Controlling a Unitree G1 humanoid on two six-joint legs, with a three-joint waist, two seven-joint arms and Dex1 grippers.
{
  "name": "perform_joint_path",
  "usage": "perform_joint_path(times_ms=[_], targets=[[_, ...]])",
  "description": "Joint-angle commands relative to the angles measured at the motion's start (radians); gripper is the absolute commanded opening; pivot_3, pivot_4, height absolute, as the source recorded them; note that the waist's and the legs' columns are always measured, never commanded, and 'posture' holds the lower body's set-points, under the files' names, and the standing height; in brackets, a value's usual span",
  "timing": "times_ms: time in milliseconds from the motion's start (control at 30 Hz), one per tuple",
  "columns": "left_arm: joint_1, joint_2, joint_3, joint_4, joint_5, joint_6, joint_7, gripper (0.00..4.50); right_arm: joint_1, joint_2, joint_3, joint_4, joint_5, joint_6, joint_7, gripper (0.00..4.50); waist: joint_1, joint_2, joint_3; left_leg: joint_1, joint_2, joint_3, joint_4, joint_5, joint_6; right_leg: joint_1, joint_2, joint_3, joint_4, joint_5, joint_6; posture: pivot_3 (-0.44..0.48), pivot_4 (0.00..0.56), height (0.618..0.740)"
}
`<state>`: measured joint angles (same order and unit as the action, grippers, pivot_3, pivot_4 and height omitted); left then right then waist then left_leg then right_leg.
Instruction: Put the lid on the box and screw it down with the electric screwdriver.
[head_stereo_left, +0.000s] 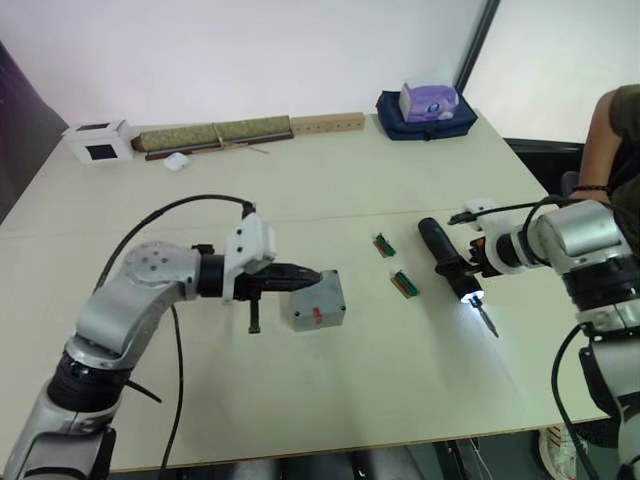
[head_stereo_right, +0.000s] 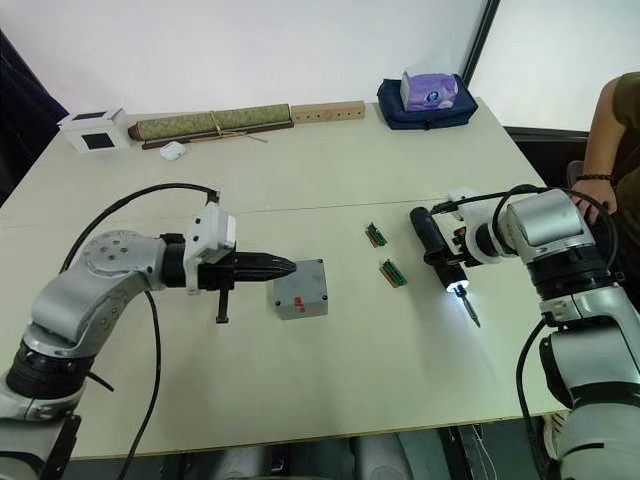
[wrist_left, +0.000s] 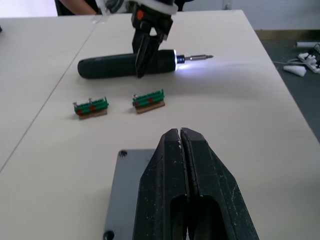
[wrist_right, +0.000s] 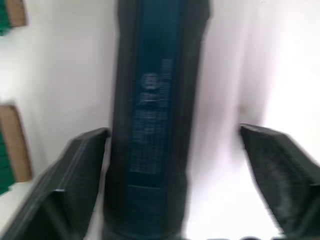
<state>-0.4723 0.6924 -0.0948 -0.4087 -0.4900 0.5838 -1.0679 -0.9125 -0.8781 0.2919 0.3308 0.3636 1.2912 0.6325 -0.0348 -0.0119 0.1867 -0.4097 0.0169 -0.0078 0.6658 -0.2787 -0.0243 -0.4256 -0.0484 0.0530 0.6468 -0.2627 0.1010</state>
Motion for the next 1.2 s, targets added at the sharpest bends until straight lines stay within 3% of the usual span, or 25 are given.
perform_joint_path(times_ms=[33, 200, 233, 433, 600, 1000, 1200], targets=[[0.015, 0.04, 0.036, -0.01, 0.002, -0.016, -0.002, 0.0, 0.008, -0.085, -0.018, -0.219, -0.055, -0.147, 0.049, 4.43, -0.001, 0.001, 0.001, 0.0, 0.0, 0.0, 0.0, 0.0, 0.0, 0.0, 0.0, 0.0, 0.0, 0.0, 0.0, 0.0, 0.15, 0.74], [0.057, 0.116, 0.057, 0.067, 0.045, -0.058, -0.019, 0.0, 0.09, -0.097, -0.079, -0.551, -0.012, -0.26, 0.122, 4.43, -0.014, 0.002, 0.001, 0.0, 0.003, 0.0, -0.002, 0.0, 0.0, -0.002, 0.003, 0.0, 0.0, 0.0, 0.0, 0.0, 0.15, 0.74], [0.061, 0.109, 0.044, 0.087, 0.052, -0.048, -0.007, 0.0, 0.139, -0.082, -0.103, -0.608, 0.016, -0.3, 0.148, 4.2, -0.011, 0.002, 0.001, 0.001, 0.004, 0.0, -0.002, 0.0, 0.0, -0.002, 0.004, 0.0, 0.001, 0.0, 0.0, 0.0, 0.15, 0.74], [0.088, 0.092, -0.032, 0.19, 0.12, -0.115, -0.035, 0.0, 0.289, 0.038, -0.096, -0.726, 0.025, -0.364, 0.131, 2.28, 0.005, 0.0, 0.001, 0.0, 0.002, 0.0, 0.0, 0.0, 0.0, -0.001, 0.001, -0.001, 0.001, 0.0, 0.0, 0.0, 0.15, 0.74], [0.073, 0.043, -0.078, 0.258, 0.172, -0.173, -0.02, 0.0, 0.352, 0.092, 0.017, -0.78, -0.042, -0.389, 0.102, 0.17, 0.018, 0.0, 0.002, 0.0, 0.001, 0.0, 0.001, 0.0, 0.0, 0.0, 0.0, 0.0, 0.001, 0.0, 0.0, 0.0, 0.15, 0.74], [-0.055, -0.136, -0.155, 0.427, 0.265, -0.24, -0.003, 0.0, 0.353, 0.252, 0.087, -0.803, -0.022, -0.329, 0.105, 0.06, 0.021, 0.0, 0.001, 0.0, 0.001, -0.001, 0.001, 0.0, -0.001, 0.0, 0.001, -0.001, 0.003, 0.0, 0.0, 0.0, 0.15, 0.74], [-0.126, -0.204, -0.159, 0.561, 0.331, -0.312, 0.005, 0.0, 0.364, 0.233, 0.067, -0.86, 0.01, -0.232, 0.125, 0.06, 0.021, 0.0, 0.001, 0.0, 0.0, -0.001, 0.001, 0.0, -0.001, 0.0, 0.001, -0.001, 0.003, 0.0, 0.0, 0.0, 0.15, 0.74]])
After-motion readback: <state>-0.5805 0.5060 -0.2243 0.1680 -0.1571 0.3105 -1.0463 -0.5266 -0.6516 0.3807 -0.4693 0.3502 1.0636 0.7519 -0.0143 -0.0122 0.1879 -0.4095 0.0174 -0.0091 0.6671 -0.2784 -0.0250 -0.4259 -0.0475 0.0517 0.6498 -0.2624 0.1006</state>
